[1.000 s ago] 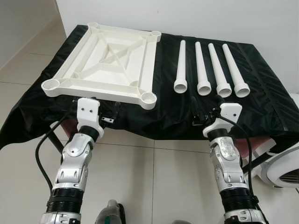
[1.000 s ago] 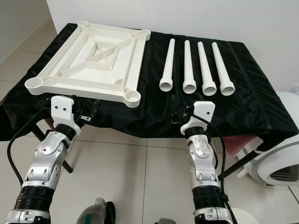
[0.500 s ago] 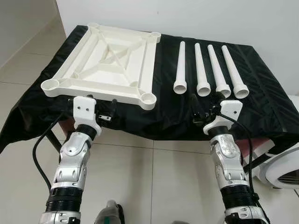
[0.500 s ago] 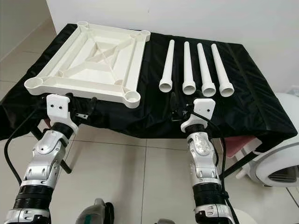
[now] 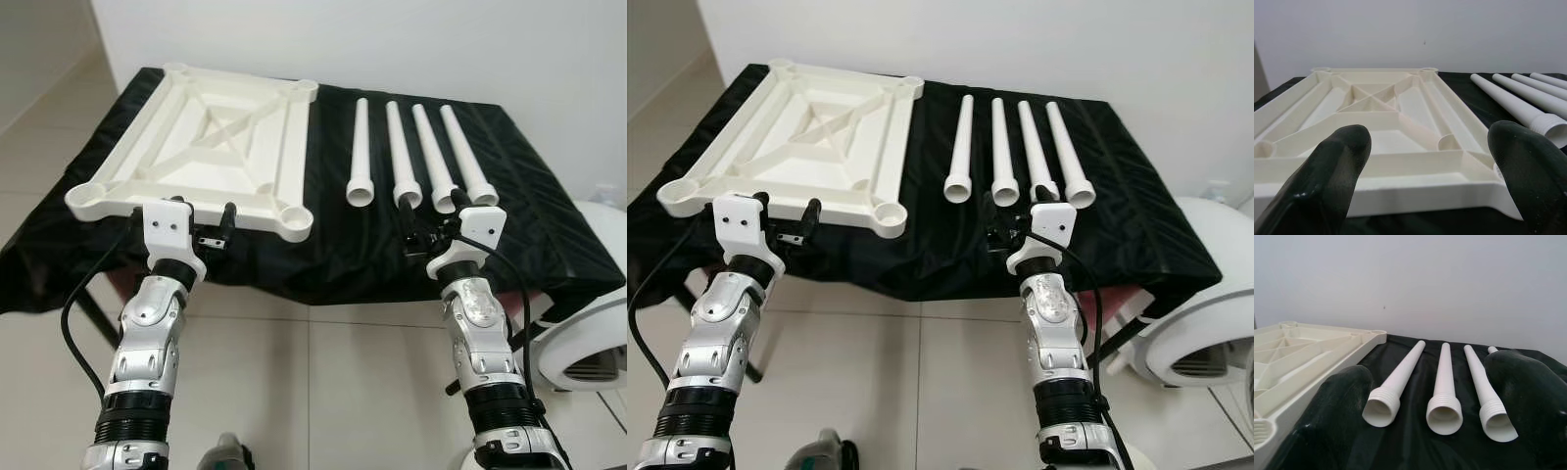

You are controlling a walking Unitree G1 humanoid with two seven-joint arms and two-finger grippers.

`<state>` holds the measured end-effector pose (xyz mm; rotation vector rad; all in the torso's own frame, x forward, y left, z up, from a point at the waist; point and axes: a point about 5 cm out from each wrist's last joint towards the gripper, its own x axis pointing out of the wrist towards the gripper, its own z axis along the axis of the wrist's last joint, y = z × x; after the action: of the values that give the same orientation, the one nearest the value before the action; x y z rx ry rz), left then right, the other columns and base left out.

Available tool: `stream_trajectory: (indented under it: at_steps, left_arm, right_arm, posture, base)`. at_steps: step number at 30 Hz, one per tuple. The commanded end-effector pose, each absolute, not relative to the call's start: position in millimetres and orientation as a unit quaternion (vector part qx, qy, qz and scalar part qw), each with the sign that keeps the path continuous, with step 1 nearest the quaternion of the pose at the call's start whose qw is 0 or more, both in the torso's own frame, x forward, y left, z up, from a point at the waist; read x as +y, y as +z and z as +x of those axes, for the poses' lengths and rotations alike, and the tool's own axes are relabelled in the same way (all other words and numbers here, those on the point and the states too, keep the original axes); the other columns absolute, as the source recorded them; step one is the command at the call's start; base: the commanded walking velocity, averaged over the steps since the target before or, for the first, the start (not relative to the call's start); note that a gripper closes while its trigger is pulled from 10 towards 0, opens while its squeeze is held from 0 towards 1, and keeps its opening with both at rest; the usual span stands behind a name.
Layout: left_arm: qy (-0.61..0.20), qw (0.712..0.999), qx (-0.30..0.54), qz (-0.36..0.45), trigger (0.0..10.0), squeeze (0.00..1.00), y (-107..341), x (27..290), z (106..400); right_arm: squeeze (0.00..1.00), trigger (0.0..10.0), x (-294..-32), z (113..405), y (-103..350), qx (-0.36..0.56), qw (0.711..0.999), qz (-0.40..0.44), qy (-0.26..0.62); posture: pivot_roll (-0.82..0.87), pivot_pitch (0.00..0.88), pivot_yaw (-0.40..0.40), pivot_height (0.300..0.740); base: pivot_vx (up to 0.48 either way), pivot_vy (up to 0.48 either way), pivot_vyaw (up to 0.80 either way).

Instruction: Building children table

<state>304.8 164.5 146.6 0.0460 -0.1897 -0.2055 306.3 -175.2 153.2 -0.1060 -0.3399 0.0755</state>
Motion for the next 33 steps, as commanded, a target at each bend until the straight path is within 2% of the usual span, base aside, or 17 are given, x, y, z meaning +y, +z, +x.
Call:
stream_trajectory:
  at_steps: [1,24,33]
  left_arm:
    - [-0.067,0.992,-0.107,0.017,10.0,0.0,151.3,164.4,306.1]
    - [-0.062,0.992,-0.109,0.015,10.0,0.0,153.1,164.0,306.2]
    - [-0.053,0.992,-0.109,0.016,10.0,0.0,153.2,164.5,307.0]
  right_arm:
    - [0.0,10.0,-176.0,307.2,152.5,-0.17,0.983,-0.053,0.036]
    - [0.0,10.0,-177.3,308.4,153.0,-0.17,0.983,-0.055,0.037]
    - [0.0,10.0,-178.2,309.3,153.7,-0.171,0.983,-0.053,0.037]
  posture:
    - [0.03,0.0,-0.037,0.74]
    - [0.03,0.0,-0.042,0.74]
    - [0.02,0.0,-0.041,0.74]
  base:
    - [0.289,0.0,0.0]
    - [0.289,0.0,0.0]
    - [0.0,0.0,0.0]
